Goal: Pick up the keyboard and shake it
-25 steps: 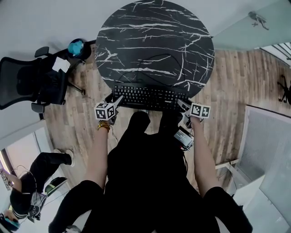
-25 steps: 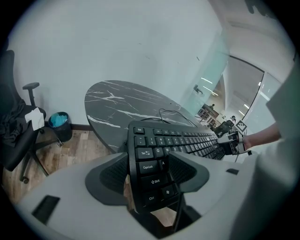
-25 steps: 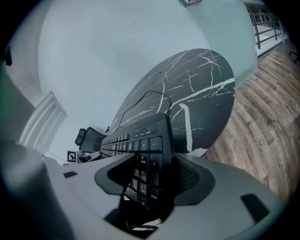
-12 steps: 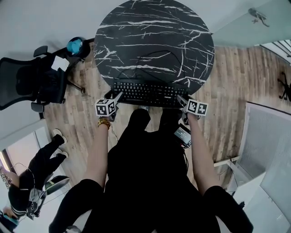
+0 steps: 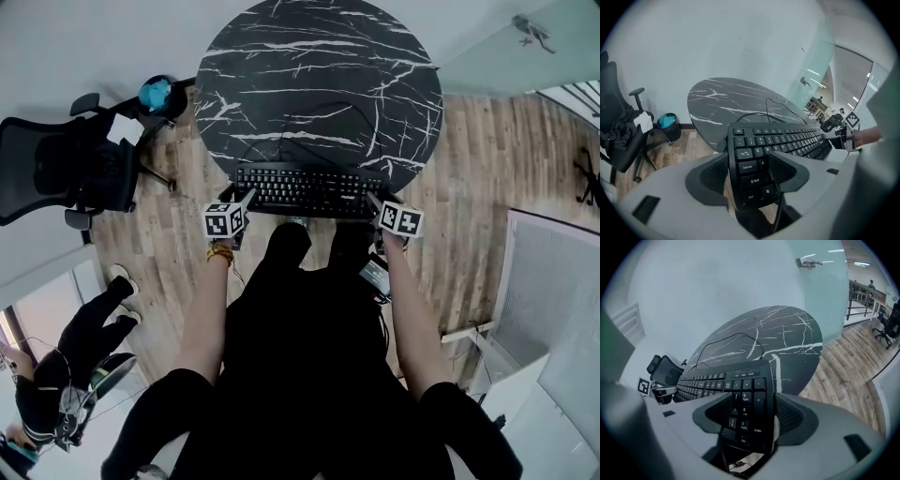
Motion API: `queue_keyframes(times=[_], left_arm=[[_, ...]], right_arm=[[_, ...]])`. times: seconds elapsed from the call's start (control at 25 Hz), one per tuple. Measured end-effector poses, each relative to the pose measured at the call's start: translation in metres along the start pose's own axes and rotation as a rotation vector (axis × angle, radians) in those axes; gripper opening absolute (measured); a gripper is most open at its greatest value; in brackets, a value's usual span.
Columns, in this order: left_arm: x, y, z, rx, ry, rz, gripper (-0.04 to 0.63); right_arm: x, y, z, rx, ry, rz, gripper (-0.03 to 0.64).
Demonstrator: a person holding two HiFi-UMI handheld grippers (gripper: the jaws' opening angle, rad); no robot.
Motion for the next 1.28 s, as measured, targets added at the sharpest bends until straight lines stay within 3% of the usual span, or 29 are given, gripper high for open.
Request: queue_keyframes(times=[0.16, 0.4, 0.76, 0.96, 1.12, 1.28], left_arm=[[0.004, -0.003, -0.002, 0.014, -0.039, 0.043, 0.264], [0.007, -0.006, -0.007, 0.036, -0.065, 0.088, 0.264], [0.01, -0.025, -0.019, 0.125, -0.064, 0.118, 0.264], [0.022, -0.055, -0.031, 0.239, -0.078, 0.187, 0.263], [0.037, -0.096, -0.049, 0.39, -0.091, 0.282, 0.262], [0.074, -0.13, -0.075, 0.512, -0.039, 0.398, 0.262]], right_arm=[[-0.005, -0.002, -0.001, 0.002, 0.084, -0.105, 0.261], [-0.008, -0.003, -0.006, 0.02, 0.119, -0.128, 0.261], [-0.017, -0.022, -0.019, 0.185, 0.125, -0.164, 0.261], [-0.032, -0.053, -0.041, 0.346, 0.102, -0.171, 0.26], [-0.055, -0.082, -0.062, 0.478, 0.046, -0.221, 0.259], [-0.077, -0.099, -0.107, 0.573, 0.025, -0.263, 0.259]])
Point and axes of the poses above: the fingertips, and each gripper's own axes: z forward along the fingers, x to its right, y out of its underside, the point moved 5 cm from there along -z, backward along the fingers, and after that the axes turned 8 degrees about x, right-handed, at the moved point
